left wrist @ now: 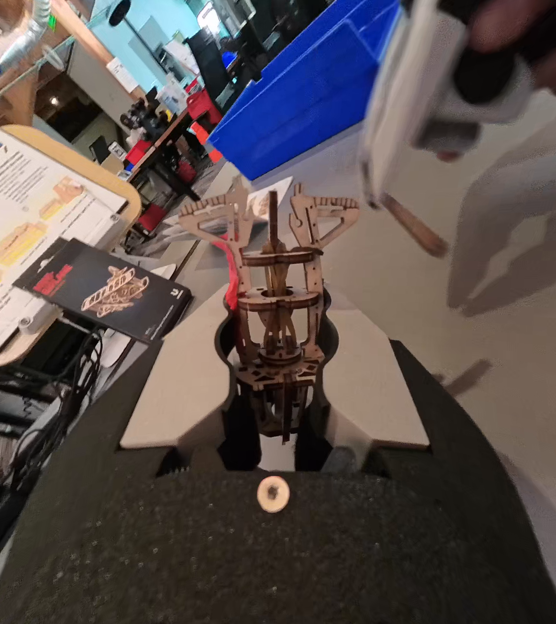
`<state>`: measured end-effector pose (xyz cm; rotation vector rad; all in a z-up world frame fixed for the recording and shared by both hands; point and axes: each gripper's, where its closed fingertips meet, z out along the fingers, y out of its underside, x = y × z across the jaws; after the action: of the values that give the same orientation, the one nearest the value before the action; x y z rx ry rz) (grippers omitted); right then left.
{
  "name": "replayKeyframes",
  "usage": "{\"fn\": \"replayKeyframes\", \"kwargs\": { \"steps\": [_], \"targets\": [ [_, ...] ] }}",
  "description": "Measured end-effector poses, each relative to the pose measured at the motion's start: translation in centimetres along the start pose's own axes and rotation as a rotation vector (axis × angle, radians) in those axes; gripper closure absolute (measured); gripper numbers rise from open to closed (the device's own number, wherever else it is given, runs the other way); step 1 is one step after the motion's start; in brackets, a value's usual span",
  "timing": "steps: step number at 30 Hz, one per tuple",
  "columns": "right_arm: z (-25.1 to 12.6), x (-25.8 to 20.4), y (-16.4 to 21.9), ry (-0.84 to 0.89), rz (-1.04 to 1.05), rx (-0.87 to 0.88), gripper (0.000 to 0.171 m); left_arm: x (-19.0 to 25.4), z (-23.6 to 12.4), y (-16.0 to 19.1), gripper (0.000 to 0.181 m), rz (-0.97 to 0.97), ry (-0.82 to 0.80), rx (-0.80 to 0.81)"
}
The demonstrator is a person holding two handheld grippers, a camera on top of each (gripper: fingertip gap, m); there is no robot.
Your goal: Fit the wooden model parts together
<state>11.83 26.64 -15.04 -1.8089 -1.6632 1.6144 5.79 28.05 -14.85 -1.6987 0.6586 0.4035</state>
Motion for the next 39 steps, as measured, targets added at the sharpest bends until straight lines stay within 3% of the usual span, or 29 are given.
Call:
{"fn": "replayKeyframes", "kwargs": {
  "steps": [2, 4, 9, 12, 14, 16, 19, 25, 29, 31, 34, 37, 39],
  "targets": [
    [1.2, -1.6, 1.3, -0.141, 0.11, -0.068, 0.17, -0.9, 0.2, 0.7, 0.138, -0.048, -0.039, -0.043],
    [1.9, -3.5, 0.2, -0.218, 0.083, 0.013, 0.17, -1.7, 0.4, 1.1, 0.138, -0.086, -0.069, -0.075],
    [3.7, -5.1, -3.2, -0.118, -0.058, 0.179, 0.17, -3.2, 0.0, 1.3, 0.138, 0.021, -0.203, -0.119],
    [4.4, -3.7, -2.4, -0.014, -0.076, 0.118, 0.171, -3.5, -0.5, 1.1, 0.138, 0.062, -0.232, -0.111],
    [3.6, -3.4, -2.9, 0.013, -0.063, 0.158, 0.17, -3.9, -0.9, 1.0, 0.138, 0.092, -0.254, -0.109],
    [1.4, -5.5, -5.5, -0.058, -0.088, 0.334, 0.171, -4.1, -1.3, 0.9, 0.138, 0.119, -0.266, -0.107],
    [-1.5, -8.4, -8.8, -0.03, -0.308, 0.514, 0.17, -3.8, -1.5, 0.6, 0.138, 0.119, -0.245, -0.087],
    [-0.1, -8.4, -10.4, 0.122, -0.454, 0.366, 0.171, -2.5, -1.5, -0.3, 0.138, 0.124, -0.205, -0.058],
    [-0.6, -5.5, -9.0, 0.098, -0.246, 0.315, 0.171, -1.9, -1.2, 0.2, 0.138, 0.074, -0.153, -0.066],
    [-0.2, -3.4, -6.3, 0.069, -0.109, 0.207, 0.17, -1.8, -1.0, 0.6, 0.138, 0.032, -0.127, -0.076],
    [2.0, -1.3, 0.6, 0.026, 0.077, -0.101, 0.17, -2.0, -0.9, 1.0, 0.138, -0.005, -0.109, -0.082],
    [3.4, -1.2, 4.3, 0.011, 0.092, -0.219, 0.17, -1.9, -0.7, 1.2, 0.138, -0.088, -0.072, -0.071],
    [3.5, -0.9, 3.9, 0.043, 0.036, -0.19, 0.159, -1.8, -0.8, 1.0, 0.138, -0.155, -0.037, -0.042]
  ]
}}
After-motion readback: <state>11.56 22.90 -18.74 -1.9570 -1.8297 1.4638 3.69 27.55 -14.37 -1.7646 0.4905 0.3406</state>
